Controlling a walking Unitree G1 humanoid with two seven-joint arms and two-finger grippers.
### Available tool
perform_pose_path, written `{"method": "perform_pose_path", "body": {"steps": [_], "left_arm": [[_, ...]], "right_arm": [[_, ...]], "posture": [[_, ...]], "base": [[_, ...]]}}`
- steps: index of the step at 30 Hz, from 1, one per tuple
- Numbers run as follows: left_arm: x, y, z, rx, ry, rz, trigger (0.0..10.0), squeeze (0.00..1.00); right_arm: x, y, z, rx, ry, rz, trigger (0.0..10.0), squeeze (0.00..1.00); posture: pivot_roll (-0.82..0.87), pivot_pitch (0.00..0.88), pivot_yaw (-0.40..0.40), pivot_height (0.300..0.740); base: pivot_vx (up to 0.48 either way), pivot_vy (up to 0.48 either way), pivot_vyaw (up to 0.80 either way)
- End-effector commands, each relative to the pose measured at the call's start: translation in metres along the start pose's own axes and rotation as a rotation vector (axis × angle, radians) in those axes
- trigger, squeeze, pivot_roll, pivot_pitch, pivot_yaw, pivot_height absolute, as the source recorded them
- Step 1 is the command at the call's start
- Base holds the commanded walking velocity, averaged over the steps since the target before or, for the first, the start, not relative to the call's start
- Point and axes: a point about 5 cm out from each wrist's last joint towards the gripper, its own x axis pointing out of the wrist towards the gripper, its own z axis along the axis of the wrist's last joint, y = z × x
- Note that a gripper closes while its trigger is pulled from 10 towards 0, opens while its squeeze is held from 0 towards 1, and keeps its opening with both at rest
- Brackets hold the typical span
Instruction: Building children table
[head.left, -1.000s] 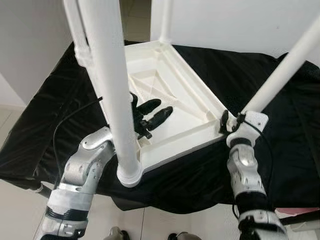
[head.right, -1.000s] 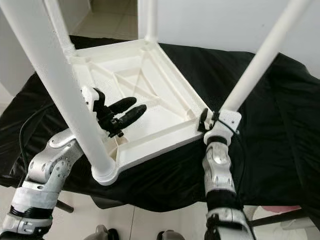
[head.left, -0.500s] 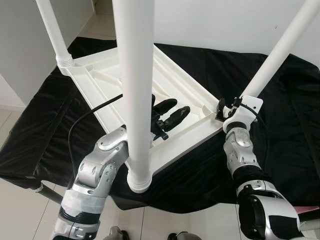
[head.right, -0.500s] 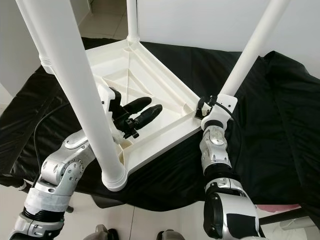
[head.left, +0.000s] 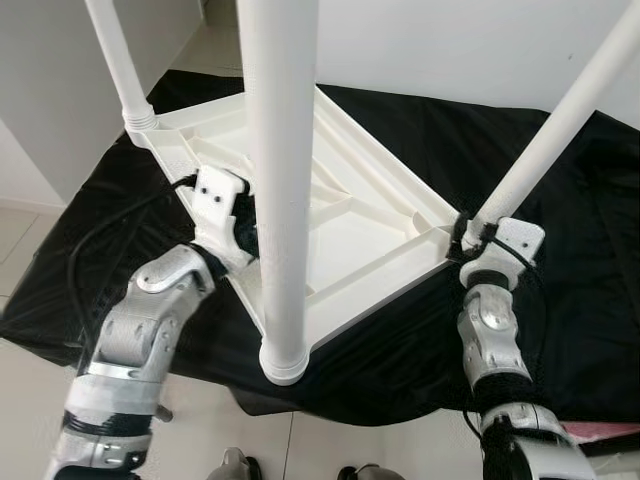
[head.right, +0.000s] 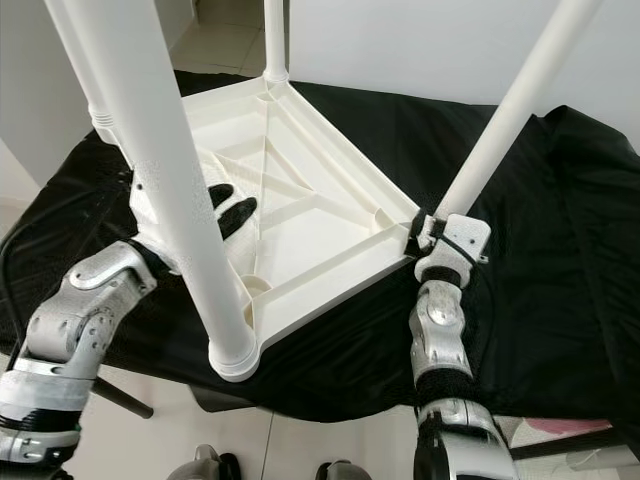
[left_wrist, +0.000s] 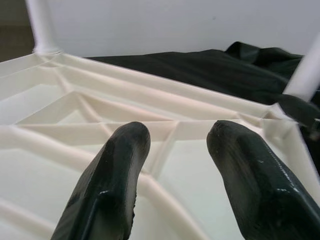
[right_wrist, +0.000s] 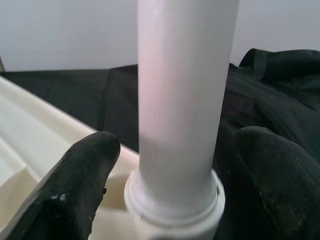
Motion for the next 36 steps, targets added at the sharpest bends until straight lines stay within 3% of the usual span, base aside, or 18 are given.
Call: {"method": "perform_pose_path", "body": {"steps": [1,2,5,11,12,14,20,25,31,36], "left_arm": [[-0.002,0.005,-0.001,0.031,0.011,-0.019,10.0,0.00],[-0.002,0.005,-0.001,0.031,0.011,-0.019,10.0,0.00],[-0.010,0.020,-0.005,0.057,0.044,0.033,10.0,0.00],[-0.023,0.040,-0.009,0.079,0.066,0.128,10.0,0.00],[-0.023,0.040,-0.009,0.079,0.066,0.128,10.0,0.00],[-0.034,0.055,-0.011,0.096,0.090,0.190,10.0,0.00],[-0.041,0.059,-0.017,0.118,0.128,0.199,10.0,0.00],[-0.047,0.056,-0.026,0.123,0.174,0.169,10.0,0.00],[-0.057,0.044,-0.044,0.134,0.258,0.102,10.0,0.00],[-0.062,0.032,-0.048,0.125,0.270,0.057,10.0,0.00]], "right_arm": [[-0.010,-0.002,-0.005,-0.016,0.011,-0.009,10.0,0.00],[-0.010,-0.002,-0.005,-0.016,0.011,-0.009,10.0,0.00],[-0.033,-0.010,-0.017,-0.017,0.079,-0.085,10.0,0.00],[-0.054,-0.015,-0.028,-0.009,0.136,-0.122,10.0,0.00],[-0.054,-0.015,-0.028,-0.009,0.136,-0.122,10.0,0.00],[-0.061,-0.016,-0.028,-0.008,0.154,-0.140,10.0,0.00],[-0.065,-0.013,-0.030,0.007,0.180,-0.134,10.0,0.00],[-0.063,-0.007,-0.032,0.051,0.218,-0.109,10.0,0.00],[-0.043,0.008,-0.027,0.078,0.236,0.007,10.0,0.00],[-0.027,0.013,-0.028,0.019,0.285,0.072,10.0,0.00]], "posture": [[0.00,0.115,-0.014,0.740],[0.00,0.115,-0.014,0.740],[0.00,0.111,-0.015,0.740],[0.00,0.099,-0.020,0.740],[0.00,0.099,-0.020,0.740],[0.00,0.092,-0.024,0.740],[0.00,0.088,-0.027,0.740],[0.00,0.083,-0.025,0.740],[0.01,0.079,-0.028,0.740],[0.02,0.078,-0.037,0.740]], "base": [[0.000,0.000,0.00],[0.000,0.000,0.00],[0.000,0.000,0.00],[0.000,0.000,0.00],[0.000,0.000,0.00],[0.000,0.000,0.00],[0.000,0.000,0.00],[0.000,0.000,0.00],[0.000,0.000,0.00],[0.000,0.000,0.00]]}}
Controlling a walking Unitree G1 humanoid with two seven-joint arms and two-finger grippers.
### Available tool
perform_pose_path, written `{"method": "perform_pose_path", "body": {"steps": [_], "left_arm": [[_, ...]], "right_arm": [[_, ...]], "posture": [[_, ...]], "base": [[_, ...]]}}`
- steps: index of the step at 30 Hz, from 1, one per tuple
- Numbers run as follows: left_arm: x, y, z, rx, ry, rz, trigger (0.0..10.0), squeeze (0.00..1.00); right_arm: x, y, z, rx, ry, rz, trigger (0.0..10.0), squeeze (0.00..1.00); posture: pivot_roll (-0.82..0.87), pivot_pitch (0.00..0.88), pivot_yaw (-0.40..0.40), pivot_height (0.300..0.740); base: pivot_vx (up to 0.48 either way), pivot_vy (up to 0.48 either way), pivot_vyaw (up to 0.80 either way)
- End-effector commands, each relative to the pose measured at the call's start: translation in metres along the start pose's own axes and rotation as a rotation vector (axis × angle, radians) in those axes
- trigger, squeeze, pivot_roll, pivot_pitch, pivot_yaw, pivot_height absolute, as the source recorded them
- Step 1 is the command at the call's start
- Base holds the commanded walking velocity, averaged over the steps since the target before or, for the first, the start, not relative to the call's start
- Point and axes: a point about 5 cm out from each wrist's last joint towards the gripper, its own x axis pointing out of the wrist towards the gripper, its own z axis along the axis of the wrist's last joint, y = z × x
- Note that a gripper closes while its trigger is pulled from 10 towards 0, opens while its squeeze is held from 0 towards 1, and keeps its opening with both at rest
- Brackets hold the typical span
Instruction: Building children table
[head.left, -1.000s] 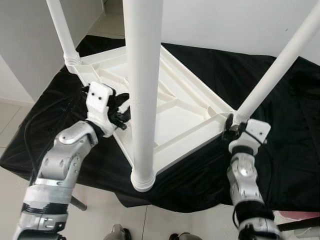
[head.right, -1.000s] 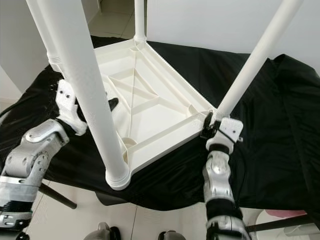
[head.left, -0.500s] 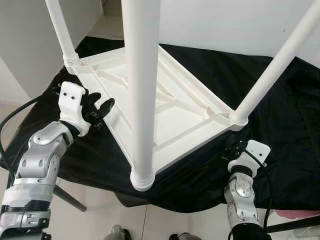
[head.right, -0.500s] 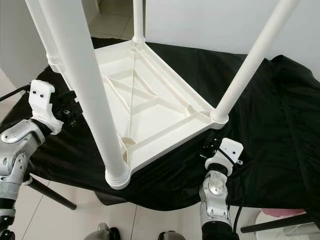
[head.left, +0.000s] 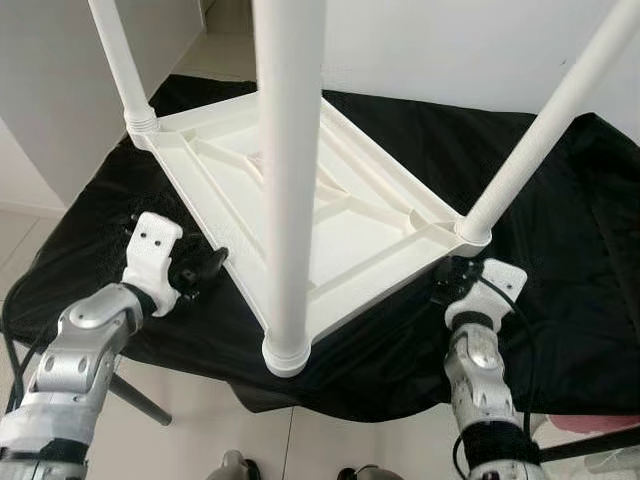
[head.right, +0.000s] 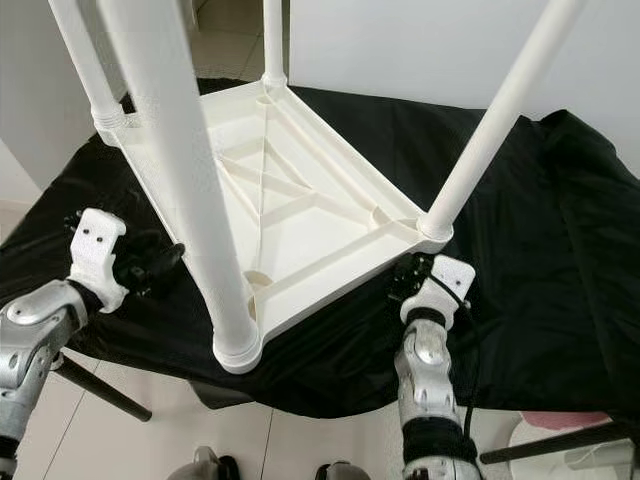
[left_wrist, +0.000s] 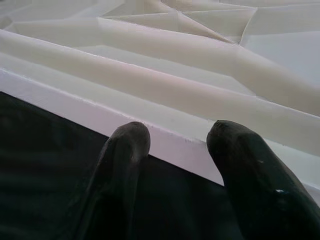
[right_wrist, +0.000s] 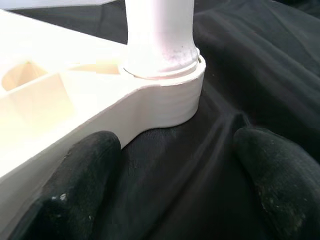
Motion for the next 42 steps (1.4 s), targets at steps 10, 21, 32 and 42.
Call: {"method": "perform_pose_path", "body": {"steps": [10,21,32,42], "left_arm": [[-0.009,-0.036,-0.005,0.003,0.024,-0.164,10.0,0.00],[-0.006,-0.071,-0.001,-0.051,-0.013,-0.201,10.0,0.00],[-0.017,-0.071,-0.006,-0.024,0.027,-0.250,10.0,0.00],[-0.020,-0.070,-0.009,-0.001,0.070,-0.343,10.0,0.00]], "right_arm": [[0.022,0.008,0.001,-0.067,0.068,0.091,10.0,0.00],[0.052,-0.013,0.023,-0.108,0.014,-0.039,10.0,0.00],[0.017,-0.020,0.025,-0.007,-0.119,0.135,10.0,0.00],[-0.017,-0.013,0.032,0.053,-0.148,0.373,10.0,0.00]], "posture": [[0.04,0.084,-0.059,0.740],[0.08,0.121,-0.077,0.740],[0.07,0.119,-0.085,0.740],[0.02,0.079,-0.054,0.740]], "base": [[0.000,0.000,0.00],[0.000,0.000,0.00],[0.000,0.000,0.00],[0.000,0.000,0.00]]}}
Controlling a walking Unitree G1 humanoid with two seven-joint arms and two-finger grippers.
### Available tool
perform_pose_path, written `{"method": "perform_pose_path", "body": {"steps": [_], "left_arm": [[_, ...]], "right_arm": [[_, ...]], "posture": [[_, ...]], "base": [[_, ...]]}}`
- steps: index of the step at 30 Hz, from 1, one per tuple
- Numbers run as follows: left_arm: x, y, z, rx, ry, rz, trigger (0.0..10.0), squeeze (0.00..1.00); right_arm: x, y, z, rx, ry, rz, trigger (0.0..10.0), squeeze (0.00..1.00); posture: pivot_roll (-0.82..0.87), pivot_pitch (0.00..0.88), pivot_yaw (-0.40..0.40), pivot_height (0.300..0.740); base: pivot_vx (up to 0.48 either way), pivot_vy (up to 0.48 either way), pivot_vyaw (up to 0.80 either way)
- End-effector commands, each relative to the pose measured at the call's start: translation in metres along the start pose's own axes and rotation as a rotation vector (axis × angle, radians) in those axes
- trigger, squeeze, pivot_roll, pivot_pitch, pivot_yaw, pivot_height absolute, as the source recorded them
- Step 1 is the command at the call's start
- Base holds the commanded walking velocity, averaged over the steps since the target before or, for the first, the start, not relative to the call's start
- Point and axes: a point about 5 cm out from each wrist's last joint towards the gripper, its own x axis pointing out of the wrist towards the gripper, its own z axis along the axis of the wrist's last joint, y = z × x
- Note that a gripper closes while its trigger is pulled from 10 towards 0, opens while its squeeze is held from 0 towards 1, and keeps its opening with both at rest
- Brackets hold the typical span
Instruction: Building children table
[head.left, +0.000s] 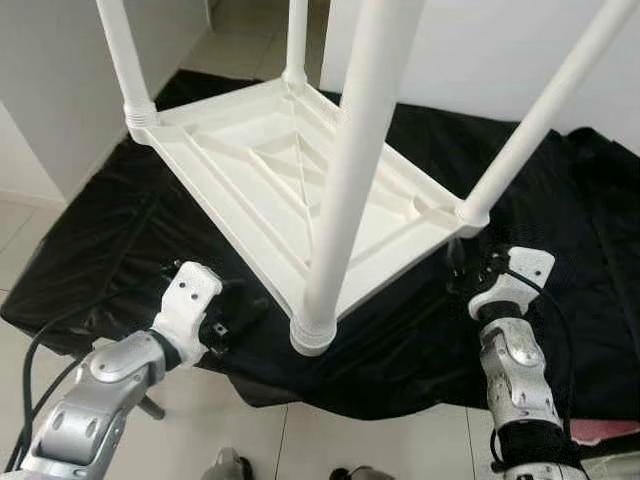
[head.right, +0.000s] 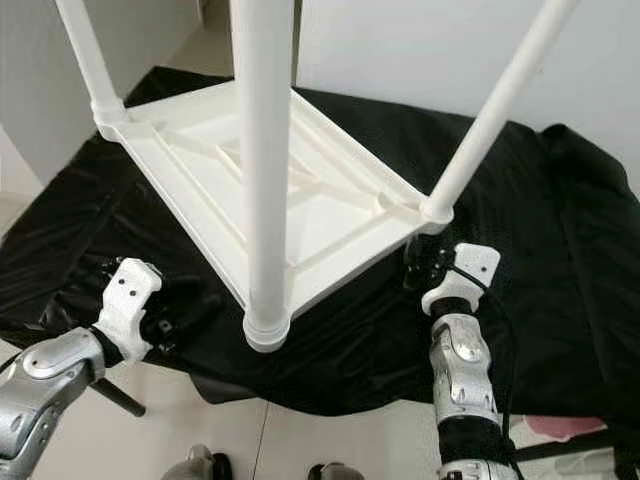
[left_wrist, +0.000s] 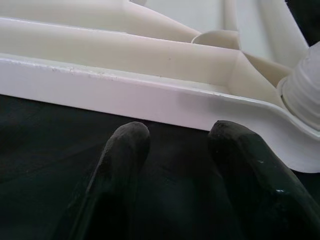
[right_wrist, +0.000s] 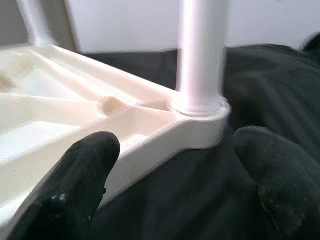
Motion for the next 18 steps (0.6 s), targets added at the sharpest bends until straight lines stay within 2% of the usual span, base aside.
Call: {"method": "perform_pose_path", "body": {"steps": [1,2,5,11,14,17,18], "left_arm": [[0.005,-0.011,0.001,0.002,0.009,-0.133,10.0,0.00],[0.005,-0.011,0.001,0.002,0.009,-0.133,10.0,0.00],[0.019,-0.017,0.004,0.002,-0.013,-0.156,10.0,0.00],[0.037,-0.025,0.010,0.010,-0.049,-0.190,10.0,0.00],[0.037,-0.025,0.010,0.010,-0.049,-0.190,10.0,0.00],[0.055,-0.036,0.016,0.010,-0.077,-0.204,10.0,0.00],[0.055,-0.036,0.016,0.010,-0.077,-0.204,10.0,0.00]], "right_arm": [[-0.003,0.010,0.007,0.030,-0.007,0.103,10.0,0.00],[-0.003,0.010,0.007,0.030,-0.007,0.103,10.0,0.00],[-0.001,0.007,0.019,0.016,-0.023,0.174,10.0,0.00],[0.002,0.000,0.029,-0.014,-0.040,0.182,10.0,0.00],[0.002,0.000,0.029,-0.014,-0.040,0.182,10.0,0.00],[-0.002,0.005,0.036,-0.026,-0.033,0.265,10.0,0.00],[-0.002,0.005,0.036,-0.026,-0.033,0.265,10.0,0.00]], "posture": [[0.02,0.079,-0.054,0.740],[0.02,0.079,-0.054,0.740],[0.00,0.064,-0.048,0.740],[-0.02,0.056,-0.054,0.740],[-0.02,0.056,-0.054,0.740],[-0.03,0.075,-0.065,0.740],[-0.03,0.075,-0.065,0.740]], "base": [[0.000,0.000,0.00],[0.000,0.000,0.00],[0.000,0.000,0.00],[0.000,0.000,0.00],[0.000,0.000,0.00],[0.000,0.000,0.00],[0.000,0.000,0.00]]}}
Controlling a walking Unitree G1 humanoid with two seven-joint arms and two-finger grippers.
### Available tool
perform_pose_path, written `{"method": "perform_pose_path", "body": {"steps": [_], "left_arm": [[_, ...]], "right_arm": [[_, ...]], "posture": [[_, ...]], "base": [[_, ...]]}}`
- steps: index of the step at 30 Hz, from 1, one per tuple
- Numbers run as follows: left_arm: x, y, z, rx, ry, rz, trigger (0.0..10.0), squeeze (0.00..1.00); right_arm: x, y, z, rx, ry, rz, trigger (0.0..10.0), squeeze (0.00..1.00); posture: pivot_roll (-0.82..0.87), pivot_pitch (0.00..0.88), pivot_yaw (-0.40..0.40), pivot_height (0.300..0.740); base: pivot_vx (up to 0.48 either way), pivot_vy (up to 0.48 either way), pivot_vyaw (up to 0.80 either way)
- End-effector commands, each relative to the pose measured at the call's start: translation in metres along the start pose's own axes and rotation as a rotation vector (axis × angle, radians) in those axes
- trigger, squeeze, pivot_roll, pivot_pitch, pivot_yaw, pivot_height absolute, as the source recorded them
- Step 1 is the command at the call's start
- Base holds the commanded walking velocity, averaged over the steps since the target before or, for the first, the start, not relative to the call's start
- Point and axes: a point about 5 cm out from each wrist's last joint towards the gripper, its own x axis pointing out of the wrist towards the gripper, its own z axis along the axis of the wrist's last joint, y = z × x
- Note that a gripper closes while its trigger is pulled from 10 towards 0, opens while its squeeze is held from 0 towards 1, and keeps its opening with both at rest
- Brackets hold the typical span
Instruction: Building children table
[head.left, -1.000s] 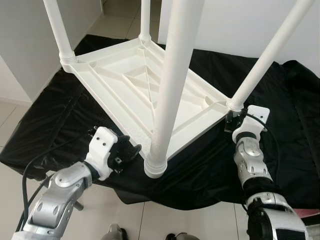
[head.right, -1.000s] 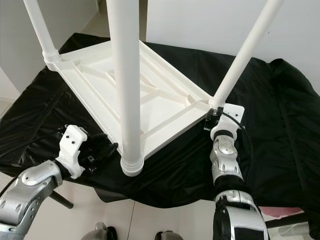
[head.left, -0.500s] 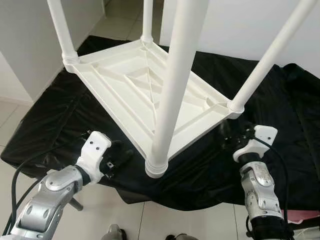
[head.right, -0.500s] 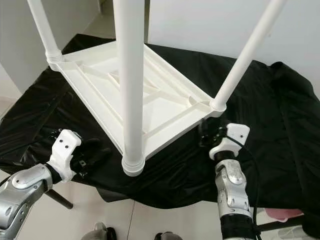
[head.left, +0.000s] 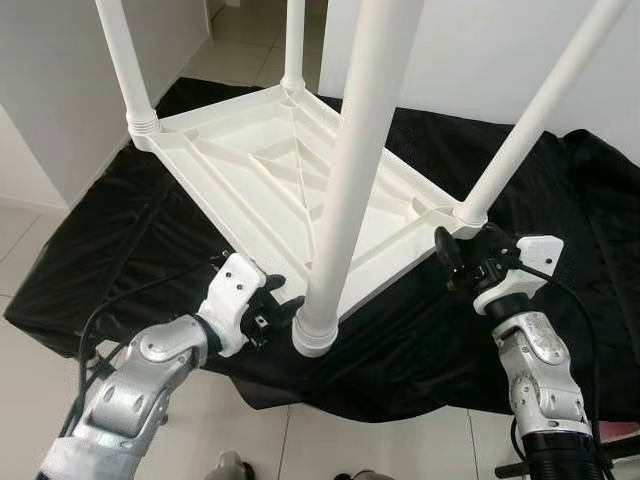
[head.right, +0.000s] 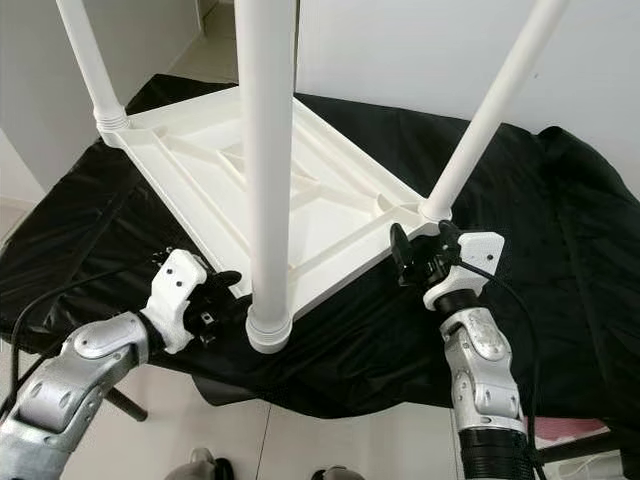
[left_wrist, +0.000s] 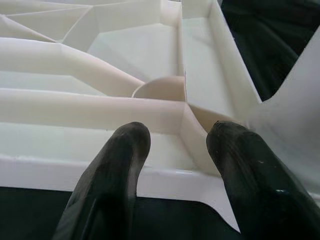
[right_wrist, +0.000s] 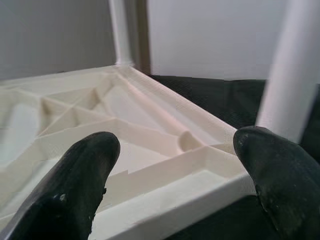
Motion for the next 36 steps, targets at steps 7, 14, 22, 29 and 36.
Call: {"method": "perform_pose_path", "body": {"steps": [7,14,22,29,36], "left_arm": [[0.027,-0.014,0.012,0.002,-0.063,-0.060,10.0,0.00],[0.034,-0.011,0.020,0.015,-0.091,-0.057,10.0,0.00],[0.024,0.002,0.030,0.014,-0.110,-0.049,10.0,0.00],[0.000,0.026,0.029,0.069,-0.062,0.011,10.0,0.00],[-0.016,0.033,0.031,0.090,-0.036,0.027,10.0,0.00]], "right_arm": [[-0.018,0.002,0.010,0.000,0.075,0.229,10.0,0.00],[-0.042,-0.005,0.023,-0.007,0.171,0.508,10.0,0.00],[-0.056,0.011,0.025,0.016,0.289,0.790,10.0,0.00],[-0.055,0.042,0.024,0.040,0.350,1.057,10.0,0.00],[-0.041,0.060,0.020,0.058,0.305,1.119,10.0,0.00]], "posture": [[-0.04,0.097,-0.060,0.740],[-0.05,0.094,-0.027,0.740],[-0.03,0.086,-0.012,0.740],[-0.02,0.096,-0.009,0.740],[0.01,0.091,-0.022,0.740]], "base": [[0.000,0.000,0.00],[0.000,0.000,0.00],[0.000,0.000,0.00],[0.000,0.000,0.00],[0.000,0.000,0.00]]}}
